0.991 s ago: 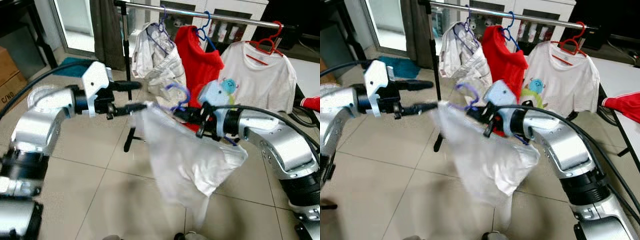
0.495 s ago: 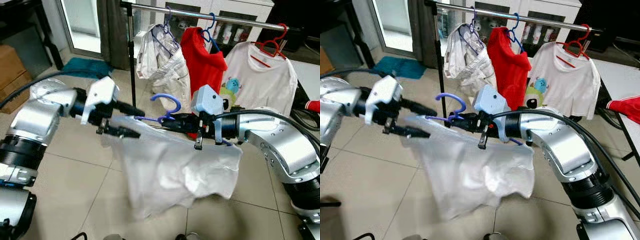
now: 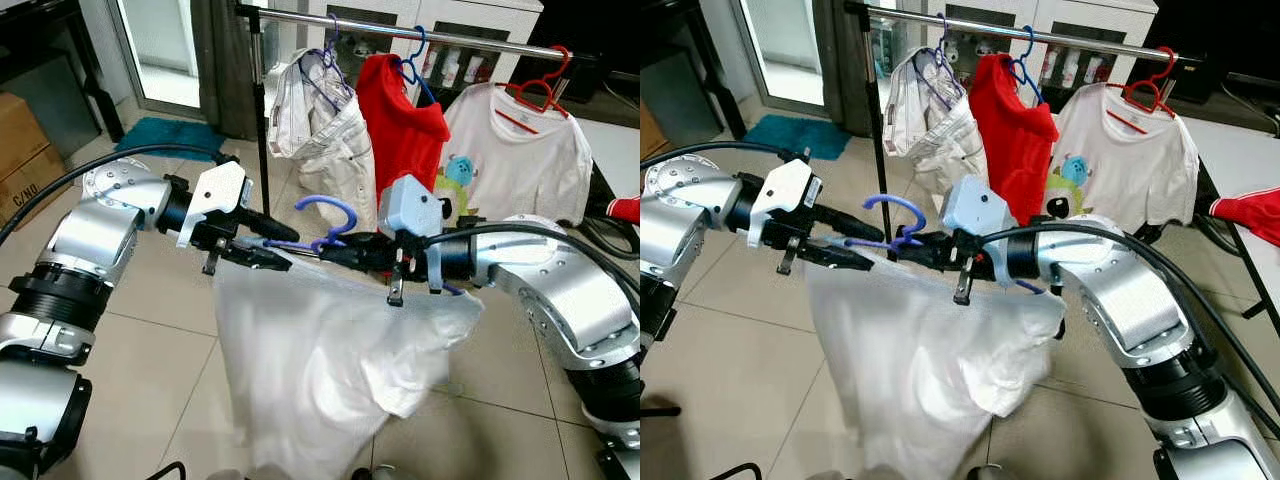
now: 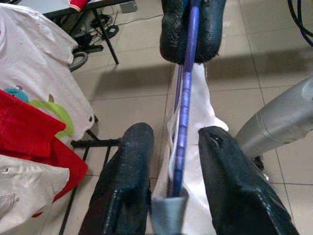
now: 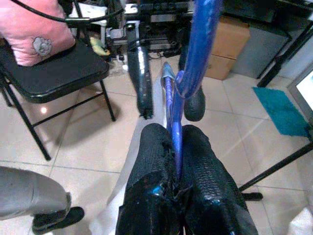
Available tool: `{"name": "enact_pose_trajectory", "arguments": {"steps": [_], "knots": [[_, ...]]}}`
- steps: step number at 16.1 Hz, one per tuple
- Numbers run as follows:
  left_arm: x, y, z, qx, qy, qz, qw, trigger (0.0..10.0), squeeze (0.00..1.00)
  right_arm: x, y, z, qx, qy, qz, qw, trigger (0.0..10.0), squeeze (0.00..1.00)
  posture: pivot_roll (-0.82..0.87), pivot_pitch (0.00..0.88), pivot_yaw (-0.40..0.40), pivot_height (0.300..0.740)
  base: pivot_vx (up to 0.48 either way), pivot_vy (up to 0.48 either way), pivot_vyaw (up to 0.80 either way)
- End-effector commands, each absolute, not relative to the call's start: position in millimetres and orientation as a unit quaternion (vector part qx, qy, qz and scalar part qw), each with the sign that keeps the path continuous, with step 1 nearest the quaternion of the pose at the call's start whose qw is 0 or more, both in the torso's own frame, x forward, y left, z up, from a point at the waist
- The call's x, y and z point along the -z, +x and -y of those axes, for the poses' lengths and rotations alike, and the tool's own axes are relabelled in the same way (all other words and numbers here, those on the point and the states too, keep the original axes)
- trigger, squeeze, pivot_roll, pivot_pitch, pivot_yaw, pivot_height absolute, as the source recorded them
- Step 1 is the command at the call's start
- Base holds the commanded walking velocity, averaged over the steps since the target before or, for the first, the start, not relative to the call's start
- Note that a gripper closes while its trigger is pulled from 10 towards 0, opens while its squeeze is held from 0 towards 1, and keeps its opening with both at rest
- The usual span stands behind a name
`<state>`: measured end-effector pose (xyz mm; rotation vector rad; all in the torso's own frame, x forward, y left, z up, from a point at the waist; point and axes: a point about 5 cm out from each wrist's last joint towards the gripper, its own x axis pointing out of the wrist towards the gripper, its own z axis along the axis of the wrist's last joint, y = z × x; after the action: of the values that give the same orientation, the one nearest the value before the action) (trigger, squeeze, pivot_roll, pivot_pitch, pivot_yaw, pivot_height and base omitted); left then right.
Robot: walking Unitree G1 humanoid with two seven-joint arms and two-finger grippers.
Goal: Hang hanger
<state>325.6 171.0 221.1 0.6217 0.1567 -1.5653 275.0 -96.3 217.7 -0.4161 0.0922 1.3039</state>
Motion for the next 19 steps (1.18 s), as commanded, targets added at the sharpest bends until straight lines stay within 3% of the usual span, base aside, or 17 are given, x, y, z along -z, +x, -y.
{"name": "enact_pose_trajectory", "arguments": {"steps": [1, 14, 15, 16, 19], "knots": [[-227, 327, -168, 0.697, 0.282, -0.06, 0.657, 0.0, 0.0, -224, 272, 95, -0.606, -0.205, -0.028, 0.768, 10.0, 0.0, -0.04, 0.0, -0.03, 0.74, 0.0, 0.0, 0.0], [-213, 325, -173, 0.677, 0.286, -0.089, 0.673, 0.0, 0.0, -228, 272, 93, -0.611, -0.194, -0.02, 0.767, 10.0, 0.0, -0.03, 0.0, -0.035, 0.74, 0.0, 0.0, 0.0], [-212, 325, -174, 0.672, 0.285, -0.09, 0.678, 0.0, 0.0, -229, 272, 93, -0.613, -0.184, -0.019, 0.768, 10.0, 0.56, -0.03, 0.0, -0.036, 0.74, 0.0, 0.0, 0.0], [-212, 326, -175, 0.668, 0.284, -0.09, 0.682, 0.0, 0.0, -230, 273, 93, -0.612, -0.178, -0.02, 0.77, 10.0, 1.0, -0.03, 0.0, -0.036, 0.74, 0.0, 0.0, 0.0], [-209, 332, -181, 0.62, 0.281, -0.084, 0.728, 0.0, 0.0, -229, 276, 100, -0.589, -0.167, -0.028, 0.79, 10.0, 1.0, -0.03, 0.0, -0.035, 0.74, 0.0, 0.0, 0.0]]}}
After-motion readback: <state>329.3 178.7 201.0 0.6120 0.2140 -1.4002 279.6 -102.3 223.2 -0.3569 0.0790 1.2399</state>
